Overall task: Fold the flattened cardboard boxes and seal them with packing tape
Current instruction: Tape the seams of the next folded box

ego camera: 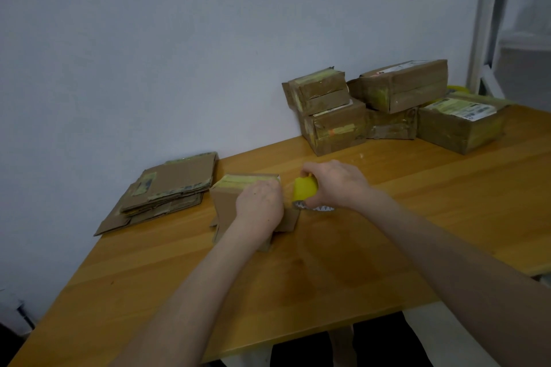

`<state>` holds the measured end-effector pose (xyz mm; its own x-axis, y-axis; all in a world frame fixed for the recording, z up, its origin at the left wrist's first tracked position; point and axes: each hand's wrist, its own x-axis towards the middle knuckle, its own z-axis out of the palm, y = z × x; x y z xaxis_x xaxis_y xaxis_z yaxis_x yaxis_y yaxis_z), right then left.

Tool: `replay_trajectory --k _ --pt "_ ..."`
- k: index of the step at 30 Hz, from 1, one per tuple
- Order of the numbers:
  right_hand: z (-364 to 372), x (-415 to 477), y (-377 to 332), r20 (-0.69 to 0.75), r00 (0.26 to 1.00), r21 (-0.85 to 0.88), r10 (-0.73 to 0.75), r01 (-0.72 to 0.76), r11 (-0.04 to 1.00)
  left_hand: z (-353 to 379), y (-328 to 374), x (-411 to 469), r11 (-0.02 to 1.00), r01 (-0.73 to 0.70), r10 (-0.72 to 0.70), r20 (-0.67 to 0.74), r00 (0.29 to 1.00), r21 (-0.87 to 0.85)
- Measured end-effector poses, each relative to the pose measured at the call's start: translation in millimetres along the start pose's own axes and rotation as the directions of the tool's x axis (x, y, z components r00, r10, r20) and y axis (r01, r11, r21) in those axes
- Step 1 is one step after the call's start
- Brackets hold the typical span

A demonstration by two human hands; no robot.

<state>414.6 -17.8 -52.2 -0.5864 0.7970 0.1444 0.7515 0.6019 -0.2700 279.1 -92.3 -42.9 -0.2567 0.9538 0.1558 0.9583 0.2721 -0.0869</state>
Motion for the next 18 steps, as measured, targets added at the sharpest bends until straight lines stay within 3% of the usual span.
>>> replay_trajectory --k 4,11,14,18 --pt "-0.5 -1.2 4.2 0.003 1.0 0.011 0.023 -0.023 1.0 0.7 -8.3 -2.1 0.993 0.027 -0.027 -0.003 1.0 -0.113" --pt "3.7 -2.0 13.4 -0.001 0.999 0.076 0.052 -0.051 0.996 -19.0 -24.8 -20.9 0.987 -0.06 0.029 -0.201 0.979 -0.147" --pt "5.2 -1.8 11.8 0.003 0.998 0.077 0.055 -0.055 0.995 -15.4 -16.9 -23.6 0.991 -0.086 0.068 -0.164 0.984 -0.106" --pt "4.9 -2.7 10.9 0.014 0.998 0.077 0.06 -0.061 0.995 -5.0 -4.9 -16.6 0.996 0.002 -0.007 -0.045 0.999 -0.091"
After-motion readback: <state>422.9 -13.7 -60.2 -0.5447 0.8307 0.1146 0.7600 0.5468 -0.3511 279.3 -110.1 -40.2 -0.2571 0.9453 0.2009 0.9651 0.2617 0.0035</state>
